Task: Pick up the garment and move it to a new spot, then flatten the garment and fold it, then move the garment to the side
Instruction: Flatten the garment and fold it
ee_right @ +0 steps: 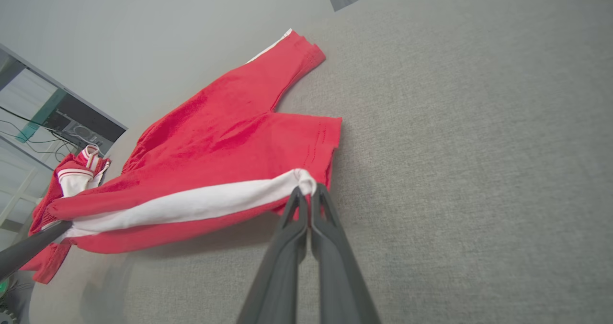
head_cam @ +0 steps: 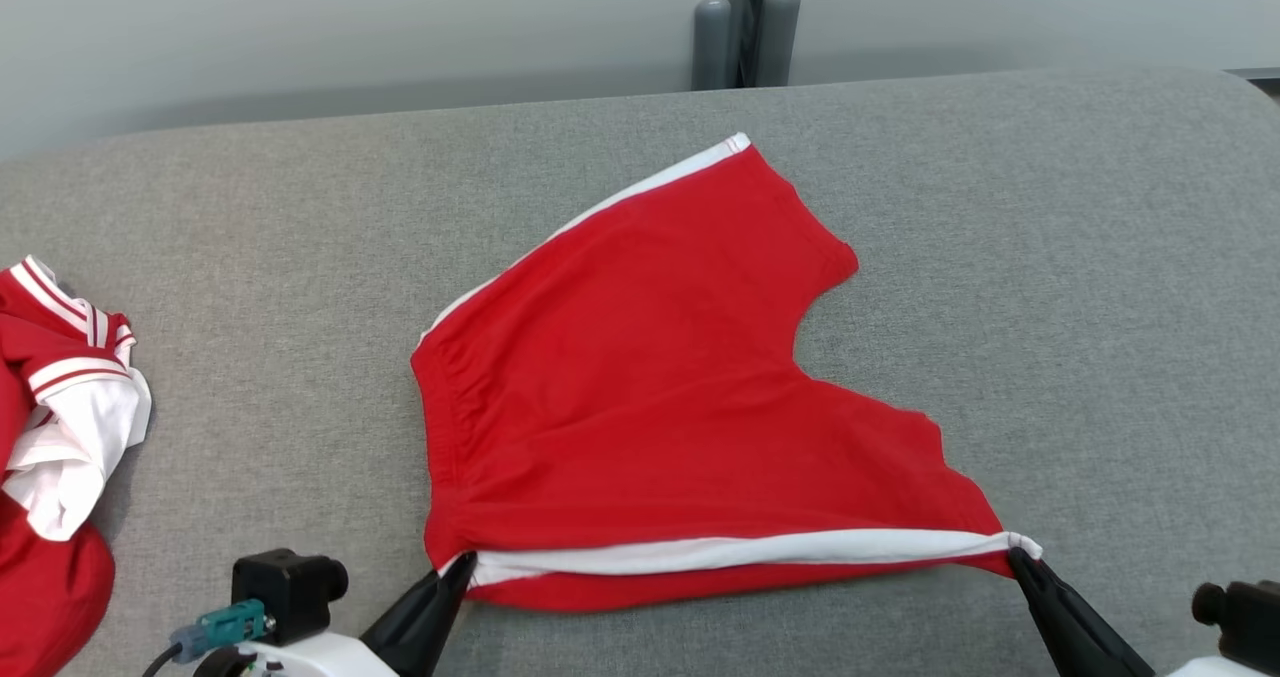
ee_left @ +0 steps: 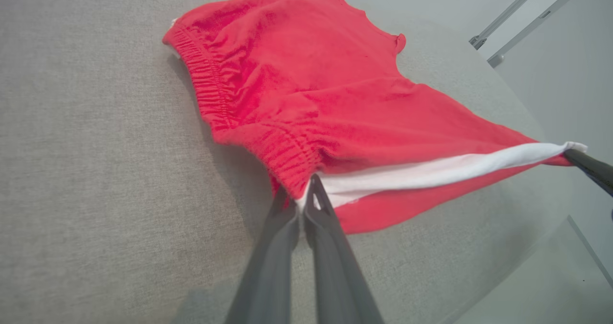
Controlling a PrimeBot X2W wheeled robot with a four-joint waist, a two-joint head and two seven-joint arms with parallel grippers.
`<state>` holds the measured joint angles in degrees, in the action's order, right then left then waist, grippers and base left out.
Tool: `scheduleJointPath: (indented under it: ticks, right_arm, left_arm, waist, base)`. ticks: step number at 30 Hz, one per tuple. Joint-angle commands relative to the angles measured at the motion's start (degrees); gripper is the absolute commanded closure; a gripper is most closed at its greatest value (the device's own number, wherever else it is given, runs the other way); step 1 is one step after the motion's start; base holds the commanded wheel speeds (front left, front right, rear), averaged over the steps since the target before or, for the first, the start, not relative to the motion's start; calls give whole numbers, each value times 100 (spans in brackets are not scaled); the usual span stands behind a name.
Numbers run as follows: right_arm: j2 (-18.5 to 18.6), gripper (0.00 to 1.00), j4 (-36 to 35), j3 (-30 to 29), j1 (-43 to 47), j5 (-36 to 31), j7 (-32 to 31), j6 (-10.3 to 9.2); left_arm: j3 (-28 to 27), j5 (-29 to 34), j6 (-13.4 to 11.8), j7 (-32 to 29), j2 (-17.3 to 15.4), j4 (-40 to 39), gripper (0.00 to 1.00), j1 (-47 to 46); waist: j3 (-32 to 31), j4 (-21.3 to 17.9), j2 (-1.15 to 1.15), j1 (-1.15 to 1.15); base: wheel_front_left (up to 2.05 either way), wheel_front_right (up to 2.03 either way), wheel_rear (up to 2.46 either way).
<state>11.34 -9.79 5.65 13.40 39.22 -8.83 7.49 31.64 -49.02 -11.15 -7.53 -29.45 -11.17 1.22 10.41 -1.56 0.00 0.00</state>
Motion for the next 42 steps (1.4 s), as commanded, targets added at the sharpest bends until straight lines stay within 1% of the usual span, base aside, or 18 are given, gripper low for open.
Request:
scheduleJointPath:
  ticks: [1,5,8,12,15,18,19,21,22,24,26,27,31,33,39,40,42]
  right_arm:
    - [-80,100,-206,-125,113,-101,-181,1]
    - [-364,100,-774,-540,368,-521,-657,1]
    - [-540,100,-1062,-797,248,-762,-807,1]
    - [-650,100,-1208,-1024,-190,-1010,-674,0]
    - [-670,100,-1000,-1072,-803,-1095,-465,-1]
    - [-533,100,-570,-954,-1599,-1118,-288,-1]
    - [-378,100,-388,-897,-1898,-1196,-219,-1]
    - [-241,100,47,-699,-2497,-1068,-94,0]
    - [-65,100,257,-619,-2807,-1116,-27,-1]
    - [136,100,713,-417,-3423,-1015,91,-1]
    - [363,100,1162,-158,-4005,-948,222,0]
    - [363,100,1162,-158,-4005,-948,222,0]
    - [707,100,2146,508,-5059,-830,429,-1]
    - [842,100,2576,870,-5515,-791,540,0]
    - [1055,100,3720,1846,-6576,-545,749,-1]
    - [1090,100,4025,2102,-6841,-472,832,0]
    - [1120,100,4331,2327,-7035,-397,907,0]
  left_arm:
    - [-42,-18,-91,-39,-62,-155,100,99]
    - [-74,-38,-265,-144,-195,-507,100,296]
    - [-132,-73,-316,-148,-208,-637,100,290]
    - [-209,-87,-347,-152,-206,-708,100,123]
    - [-286,-67,-331,-104,-166,-705,100,-57]
    - [-361,-14,-281,-82,-93,-615,100,-418]
    - [-359,-2,-252,-104,-60,-571,100,-558]
    - [-380,15,-161,-91,44,-428,100,-887]
    - [-370,39,-120,-95,59,-344,100,-1038]
    - [-356,16,-28,-53,247,-173,100,-1362]
    - [-340,62,61,-19,330,59,100,-1654]
    - [-340,62,61,-19,330,59,100,-1654]
    - [-329,22,263,137,615,531,100,-2112]
    - [-326,40,337,214,692,752,100,-2286]
    - [-295,-22,582,419,954,1217,100,-2638]
    - [-265,-23,653,466,1013,1344,100,-2729]
    - [-235,-7,704,508,1074,1463,100,-2806]
  waist:
    - [-16,-9,0,0]
    - [-19,7,0,0]
    - [17,14,0,0]
    - [131,21,0,0]
    - [307,44,0,0]
    - [581,138,0,0]
    - [708,186,0,0]
    - [934,293,0,0]
    - [1053,346,0,0]
    - [1291,472,0,0]
    - [1489,581,0,0]
    - [1489,581,0,0]
    - [1798,784,0,0]
    - [1917,878,0,0]
    - [2197,1108,0,0]
    - [2255,1167,0,0]
    - [2297,1206,0,0]
  base:
    - [0,0,0]
    - [0,0,0]
    - [0,0,0]
    - [0,0,0]
    - [0,0,0]
    - [0,0,0]
    - [0,0,0]
    - [0,0,0]
    - [0,0,0]
    - [0,0,0]
    - [0,0,0]
    - [0,0,0]
    - [0,0,0]
    - [0,0,0]
    - [0,0,0]
    - [0,0,0]
    - [0,0,0]
